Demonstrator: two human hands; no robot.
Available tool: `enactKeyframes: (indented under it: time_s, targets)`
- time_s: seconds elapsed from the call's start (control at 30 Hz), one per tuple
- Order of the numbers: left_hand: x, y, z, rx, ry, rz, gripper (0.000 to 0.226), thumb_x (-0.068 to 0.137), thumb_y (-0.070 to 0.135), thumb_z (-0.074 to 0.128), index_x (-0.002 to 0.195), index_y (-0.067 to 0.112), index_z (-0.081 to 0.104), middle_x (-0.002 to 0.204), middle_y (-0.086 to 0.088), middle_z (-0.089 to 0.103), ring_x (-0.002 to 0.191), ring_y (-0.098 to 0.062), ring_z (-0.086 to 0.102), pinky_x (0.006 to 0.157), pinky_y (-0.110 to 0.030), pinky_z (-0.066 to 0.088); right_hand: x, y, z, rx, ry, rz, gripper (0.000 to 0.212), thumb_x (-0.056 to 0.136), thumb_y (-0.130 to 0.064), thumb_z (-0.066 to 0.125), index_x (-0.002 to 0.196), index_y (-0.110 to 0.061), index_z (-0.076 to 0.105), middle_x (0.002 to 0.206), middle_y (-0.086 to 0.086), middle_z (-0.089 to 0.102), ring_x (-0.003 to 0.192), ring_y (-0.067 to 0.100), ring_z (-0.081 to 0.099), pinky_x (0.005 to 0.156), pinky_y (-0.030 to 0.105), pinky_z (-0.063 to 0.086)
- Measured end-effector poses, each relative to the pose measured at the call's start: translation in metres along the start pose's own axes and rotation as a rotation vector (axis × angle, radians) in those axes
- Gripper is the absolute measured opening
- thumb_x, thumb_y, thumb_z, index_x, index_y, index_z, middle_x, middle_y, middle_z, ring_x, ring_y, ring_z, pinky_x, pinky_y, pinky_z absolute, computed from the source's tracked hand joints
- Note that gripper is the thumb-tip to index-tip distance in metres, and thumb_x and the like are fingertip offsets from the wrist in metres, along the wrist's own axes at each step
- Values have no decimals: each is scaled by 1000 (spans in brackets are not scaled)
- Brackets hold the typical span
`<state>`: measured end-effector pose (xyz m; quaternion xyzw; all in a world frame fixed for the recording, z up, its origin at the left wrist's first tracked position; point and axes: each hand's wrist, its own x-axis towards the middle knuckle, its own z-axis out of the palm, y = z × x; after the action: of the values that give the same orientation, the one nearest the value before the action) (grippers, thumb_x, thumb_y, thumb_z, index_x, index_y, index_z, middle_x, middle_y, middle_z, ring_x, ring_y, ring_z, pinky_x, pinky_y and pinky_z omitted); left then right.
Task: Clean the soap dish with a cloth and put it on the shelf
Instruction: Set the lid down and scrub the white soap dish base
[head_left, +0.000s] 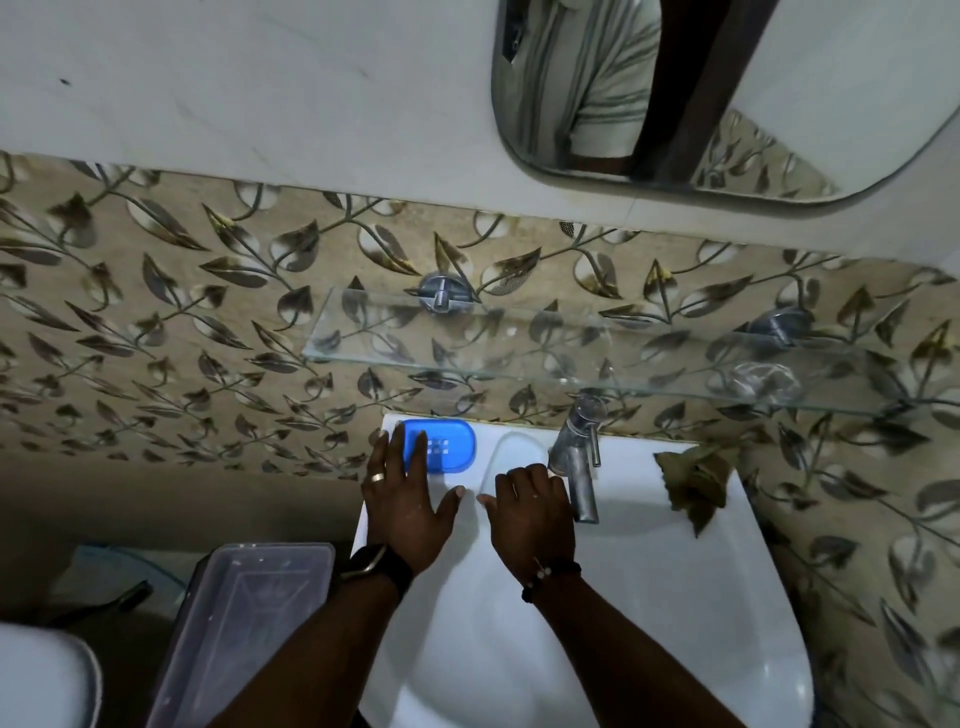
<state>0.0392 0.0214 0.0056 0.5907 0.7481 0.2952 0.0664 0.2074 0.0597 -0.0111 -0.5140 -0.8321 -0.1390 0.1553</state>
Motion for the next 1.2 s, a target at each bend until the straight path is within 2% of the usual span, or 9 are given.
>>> enactKeyframes:
  time_s: [0.13, 0.27, 0.37, 0.47, 0.6, 0.73, 0.93, 1.1, 1.2]
  targets:
    - [-12, 9, 6, -50, 9, 27, 52, 89, 39, 63, 132, 9, 62, 136, -18, 59, 124, -40, 53, 101, -51, 45, -2, 0, -2, 4, -30, -39, 17, 85, -30, 72, 84, -15, 66, 80, 3, 64, 79, 27, 59, 66, 39, 45]
    - [-29, 27, 26, -399, -190, -257, 27, 100, 21, 59, 122, 10, 69, 126, -11, 69, 116, -28, 63, 105, -35, 44, -1, -7, 1, 89, -69, -72, 5, 78, -13, 66, 78, -18, 64, 81, 2, 64, 79, 27, 60, 68, 38, 42]
    - [-31, 40, 44, -483, -289, -342, 20, 104, 22, 50, 105, 19, 71, 109, -4, 72, 101, -18, 65, 87, -23, 44, 15, -2, 2, 182, -149, -62, 13, 71, -21, 69, 83, -18, 66, 89, 2, 66, 86, 27, 62, 72, 38, 42]
    - [-28, 43, 56, -548, -341, -515, 23, 103, 30, 49, 106, 18, 69, 106, -3, 73, 97, -23, 68, 86, -30, 51, 26, 5, 0, 199, -315, -25, 33, 61, -33, 69, 91, -19, 67, 100, -1, 66, 94, 25, 60, 76, 37, 47]
    - [-25, 40, 57, -765, -345, -598, 18, 100, 18, 53, 97, 18, 70, 90, -6, 76, 80, -23, 74, 80, -45, 63, 26, 9, -2, 265, -302, -13, 28, 69, -32, 51, 85, -17, 68, 93, 1, 67, 90, 28, 61, 73, 37, 48]
    - [-15, 35, 47, -983, -303, -635, 21, 97, 4, 54, 99, 10, 74, 94, -14, 76, 73, -24, 76, 62, -36, 63, 29, 14, -6, 362, -255, 32, 28, 86, -18, 51, 104, -12, 71, 110, 5, 69, 101, 31, 58, 86, 39, 46]
    - [-9, 31, 16, -1052, -259, -605, 17, 100, 13, 58, 103, 8, 74, 92, -13, 77, 70, -26, 74, 57, -30, 60, 21, 14, -26, 509, -183, -3, 38, 94, -1, 49, 129, -3, 63, 129, 14, 64, 113, 37, 56, 100, 43, 43]
    - [-9, 19, -6, -1032, -242, -561, 28, 95, 41, 65, 90, 17, 79, 76, -4, 77, 57, -18, 71, 56, -31, 60, -3, 6, -46, 696, -27, -23, 19, 101, -20, 57, 110, -8, 70, 109, 5, 68, 102, 26, 58, 91, 39, 48]
    - [-13, 17, -19, -1043, -228, -544, 36, 90, 52, 67, 93, 19, 81, 83, -4, 79, 67, -21, 75, 61, -37, 63, -20, 1, -55, 688, 13, -99, 27, 95, -36, 68, 103, -11, 69, 103, 1, 66, 98, 21, 58, 86, 29, 48]
